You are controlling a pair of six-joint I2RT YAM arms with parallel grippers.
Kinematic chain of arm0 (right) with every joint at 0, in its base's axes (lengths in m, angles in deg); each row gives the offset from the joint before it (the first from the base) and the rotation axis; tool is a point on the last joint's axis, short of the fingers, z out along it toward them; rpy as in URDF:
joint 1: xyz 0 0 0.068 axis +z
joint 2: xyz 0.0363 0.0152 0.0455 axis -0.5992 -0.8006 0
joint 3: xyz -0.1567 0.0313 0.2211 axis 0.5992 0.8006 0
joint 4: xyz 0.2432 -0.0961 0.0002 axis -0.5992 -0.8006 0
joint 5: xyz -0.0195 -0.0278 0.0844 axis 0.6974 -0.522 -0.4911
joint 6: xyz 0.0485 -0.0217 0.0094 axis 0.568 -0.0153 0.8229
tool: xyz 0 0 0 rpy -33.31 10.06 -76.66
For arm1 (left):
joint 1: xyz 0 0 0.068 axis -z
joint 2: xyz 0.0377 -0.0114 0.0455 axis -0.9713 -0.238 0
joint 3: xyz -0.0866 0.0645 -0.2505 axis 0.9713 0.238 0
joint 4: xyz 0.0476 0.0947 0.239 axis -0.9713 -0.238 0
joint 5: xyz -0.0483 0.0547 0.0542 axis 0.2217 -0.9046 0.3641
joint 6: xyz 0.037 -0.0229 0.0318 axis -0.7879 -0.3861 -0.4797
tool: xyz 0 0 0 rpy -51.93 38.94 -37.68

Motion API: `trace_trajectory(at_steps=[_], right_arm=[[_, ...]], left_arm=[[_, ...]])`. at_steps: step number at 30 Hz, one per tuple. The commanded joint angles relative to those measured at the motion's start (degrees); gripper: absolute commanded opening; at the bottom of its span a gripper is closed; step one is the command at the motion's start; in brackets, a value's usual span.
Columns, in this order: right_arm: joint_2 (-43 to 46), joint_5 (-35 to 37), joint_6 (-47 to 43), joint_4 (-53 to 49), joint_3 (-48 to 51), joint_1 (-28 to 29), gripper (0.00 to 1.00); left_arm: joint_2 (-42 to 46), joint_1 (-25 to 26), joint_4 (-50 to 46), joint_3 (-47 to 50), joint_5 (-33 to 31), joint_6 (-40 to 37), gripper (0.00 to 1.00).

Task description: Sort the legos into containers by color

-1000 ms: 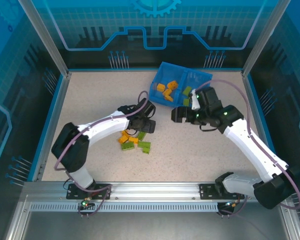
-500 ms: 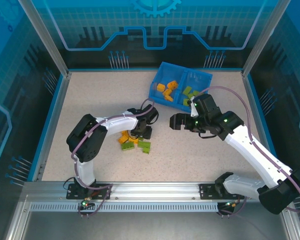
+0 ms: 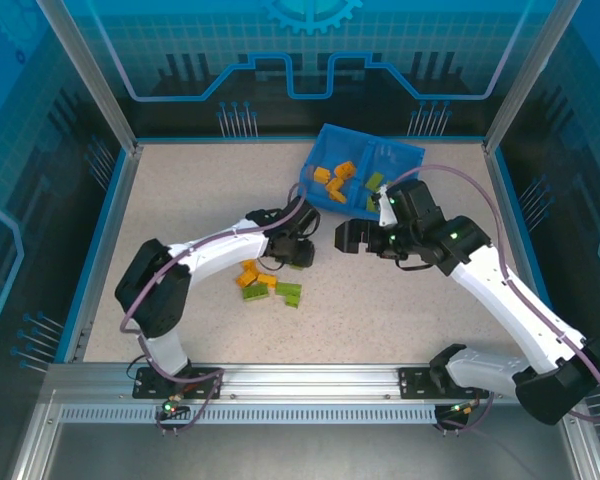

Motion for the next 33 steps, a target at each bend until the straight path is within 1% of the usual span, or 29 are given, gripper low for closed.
trace_trajectory(at_steps=[1,6,8,13,17,19,22,24,29,30,31,33], right_arm=[[2.33,1.59,0.10,-1.47,-3.94,-0.68,1.00],[5.72,5.18,-0.22,-2.42,-5.04,-3.54,1.00],[7.50,5.95,-0.03,-2.25,-4.46,-4.81,1.00],[10.79,6.09,0.26,-2.83,-2.85,-7.37,1.00],[12.59,6.33,0.57,-3.48,-1.53,-7.84,1.00],[13.64,6.45,0.96,-3.73,-0.80,-8.02,1.00],[15.14,6.45,1.45,-4.20,-0.12,-8.11,1.00],[15.96,6.69,1.49,-4.47,0.33,-8.11,1.00],[17.06,7.39,1.41,-5.53,0.34,-8.11,1.00],[17.23,7.50,1.41,-5.62,0.34,-8.12,1.00],[17.40,7.59,1.40,-5.76,0.34,-8.19,1.00],[17.49,7.66,1.23,-5.76,0.34,-8.19,1.00]], left_arm=[[0.67,2.79,0.36,-9.74,3.44,-3.32,0.28],[-9.09,3.69,-0.04,-25.46,1.35,-6.92,0.27],[-14.63,3.69,-1.02,-33.25,0.51,-7.63,0.27],[-31.33,3.42,-4.95,-55.70,0.73,-9.49,0.27],[-41.66,2.91,-4.74,-69.13,-0.39,-8.65,0.27],[-44.15,2.90,-2.70,-71.14,-2.06,-8.41,0.27],[-45.90,2.83,2.30,-70.03,-4.40,-8.33,0.28],[-47.14,2.75,5.15,-70.02,-4.42,-8.49,0.31],[-49.42,2.76,10.58,-71.43,-3.71,-9.20,0.45],[-49.52,2.81,10.85,-72.03,-3.65,-9.25,0.52],[-49.35,2.76,10.94,-72.45,-3.64,-9.21,0.56],[-48.39,2.74,10.67,-72.66,-3.79,-9.38,0.56]])
